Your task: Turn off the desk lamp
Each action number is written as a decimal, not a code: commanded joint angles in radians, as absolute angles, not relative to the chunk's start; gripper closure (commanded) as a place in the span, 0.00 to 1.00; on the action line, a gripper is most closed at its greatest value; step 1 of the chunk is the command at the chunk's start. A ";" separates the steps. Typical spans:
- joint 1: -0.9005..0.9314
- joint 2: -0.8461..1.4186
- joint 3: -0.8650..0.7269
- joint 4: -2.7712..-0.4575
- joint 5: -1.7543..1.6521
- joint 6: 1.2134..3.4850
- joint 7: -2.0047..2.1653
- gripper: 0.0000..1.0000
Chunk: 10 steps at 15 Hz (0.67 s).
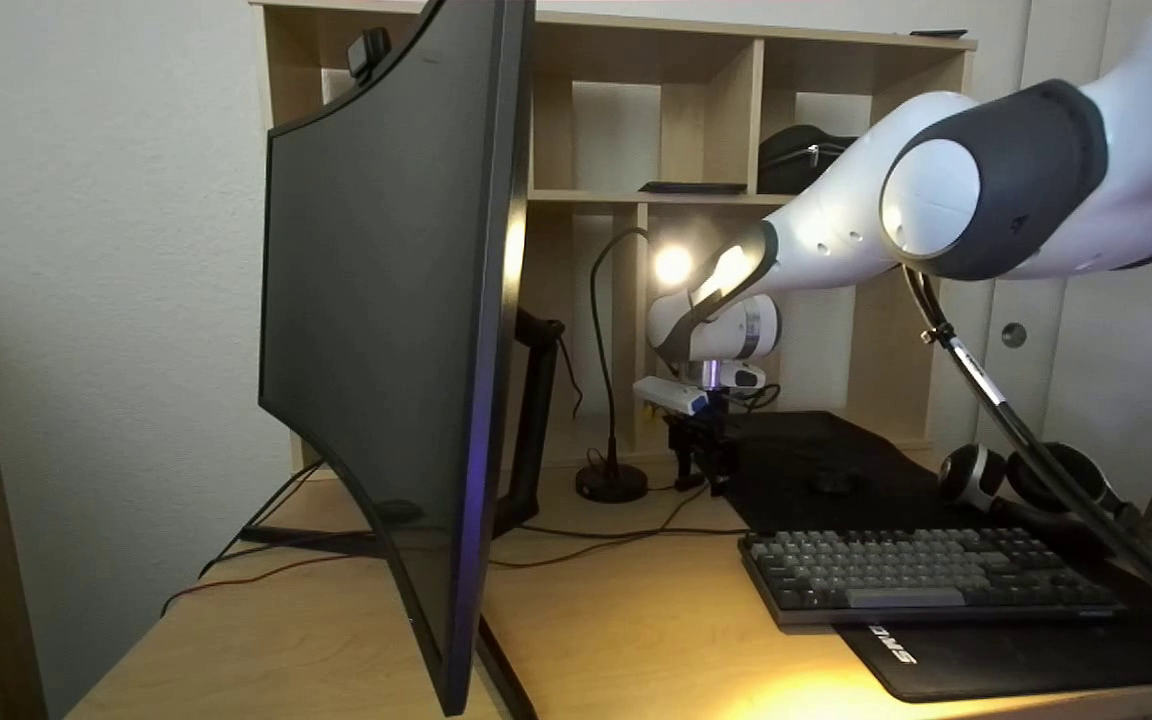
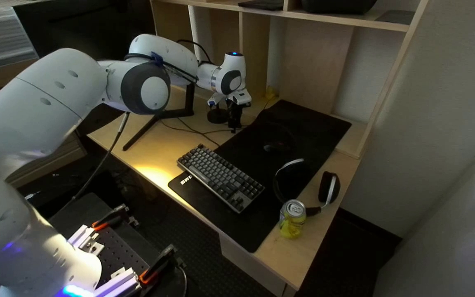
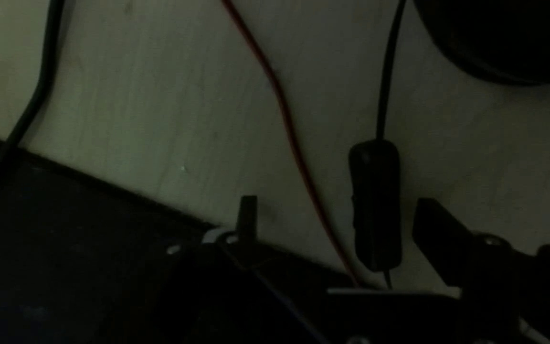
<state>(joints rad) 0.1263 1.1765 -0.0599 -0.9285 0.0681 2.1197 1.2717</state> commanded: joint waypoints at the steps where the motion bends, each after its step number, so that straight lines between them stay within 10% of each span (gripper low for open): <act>1: 0.132 1.184 -0.067 -0.915 0.067 2.115 1.284 0.46; 8: 0.127 1.185 -0.074 -0.913 0.065 2.118 1.285 0.95; 10: 0.127 1.184 -0.074 -0.914 0.065 2.118 1.283 0.95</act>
<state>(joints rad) 0.1273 1.1765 -0.0685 -0.9246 0.0679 2.1198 1.2785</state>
